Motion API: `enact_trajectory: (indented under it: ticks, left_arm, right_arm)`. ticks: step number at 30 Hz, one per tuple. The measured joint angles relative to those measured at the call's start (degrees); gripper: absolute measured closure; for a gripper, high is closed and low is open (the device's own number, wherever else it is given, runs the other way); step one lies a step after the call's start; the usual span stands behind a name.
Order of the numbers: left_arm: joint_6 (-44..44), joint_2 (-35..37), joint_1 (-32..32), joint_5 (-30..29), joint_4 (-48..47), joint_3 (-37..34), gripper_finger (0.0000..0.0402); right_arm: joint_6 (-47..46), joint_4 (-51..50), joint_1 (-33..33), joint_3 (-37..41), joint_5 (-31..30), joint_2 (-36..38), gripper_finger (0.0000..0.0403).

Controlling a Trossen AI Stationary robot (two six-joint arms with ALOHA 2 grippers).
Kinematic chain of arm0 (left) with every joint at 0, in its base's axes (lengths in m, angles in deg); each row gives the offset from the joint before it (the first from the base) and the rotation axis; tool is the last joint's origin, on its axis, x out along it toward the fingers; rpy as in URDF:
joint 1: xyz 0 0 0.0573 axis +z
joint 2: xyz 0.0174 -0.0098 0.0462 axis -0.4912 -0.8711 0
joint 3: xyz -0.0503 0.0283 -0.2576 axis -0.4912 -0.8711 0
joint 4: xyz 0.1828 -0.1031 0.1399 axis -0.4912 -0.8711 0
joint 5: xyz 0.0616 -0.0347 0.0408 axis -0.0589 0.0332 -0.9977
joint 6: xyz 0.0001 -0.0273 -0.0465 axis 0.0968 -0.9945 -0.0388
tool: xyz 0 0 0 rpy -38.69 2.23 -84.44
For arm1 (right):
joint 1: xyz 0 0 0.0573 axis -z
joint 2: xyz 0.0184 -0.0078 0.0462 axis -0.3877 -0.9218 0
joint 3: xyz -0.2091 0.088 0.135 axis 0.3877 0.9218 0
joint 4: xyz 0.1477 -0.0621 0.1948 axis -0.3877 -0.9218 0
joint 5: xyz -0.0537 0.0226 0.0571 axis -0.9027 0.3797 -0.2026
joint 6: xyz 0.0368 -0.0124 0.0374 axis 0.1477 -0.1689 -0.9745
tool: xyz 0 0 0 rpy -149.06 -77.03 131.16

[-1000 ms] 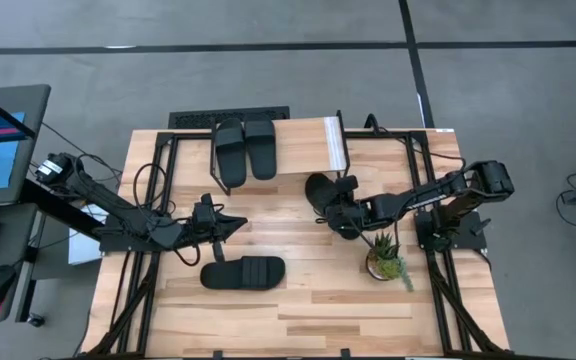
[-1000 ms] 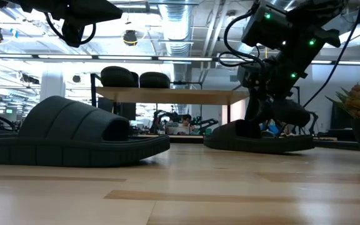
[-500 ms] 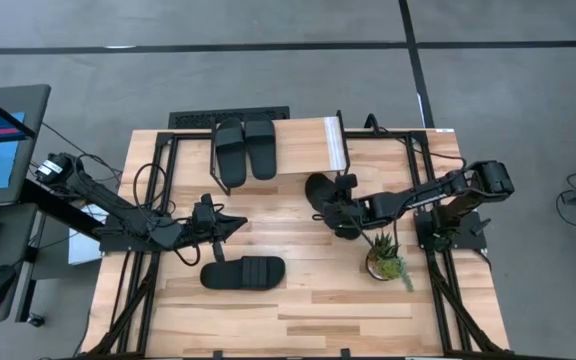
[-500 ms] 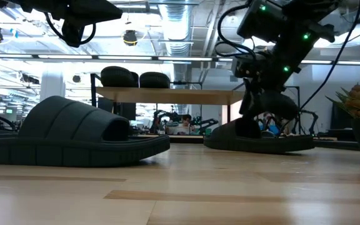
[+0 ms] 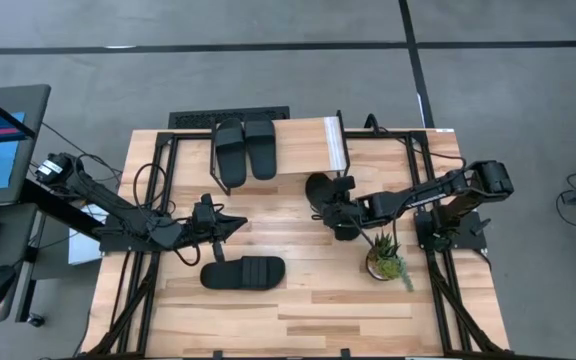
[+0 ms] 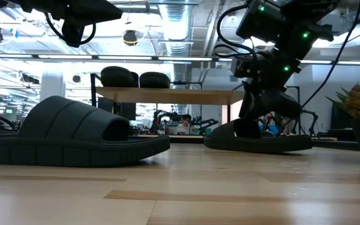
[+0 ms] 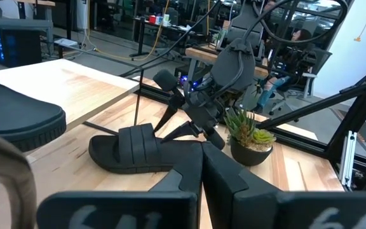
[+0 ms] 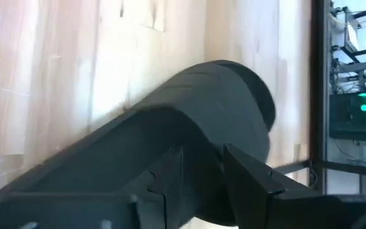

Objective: Pick and place slides into the shelf
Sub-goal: Put the black slipper on the shelf

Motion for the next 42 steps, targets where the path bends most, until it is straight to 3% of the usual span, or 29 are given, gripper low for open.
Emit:
enact_trajectory:
  ticks: [14, 42]
  left_arm:
    - [0.2, 0.0, 0.0, 0.0, -0.3, 0.0, 0.0401]
    - [0.2, 0.0, 0.0, 0.5, -0.3, 0.0, 0.0401]
  right_arm:
    - [-2.7, 0.8, 2.1, 0.0, 1.0, -0.1, 0.03]
    - [2.6, 0.8, 2.3, 0.0, 0.9, -0.1, 0.03]
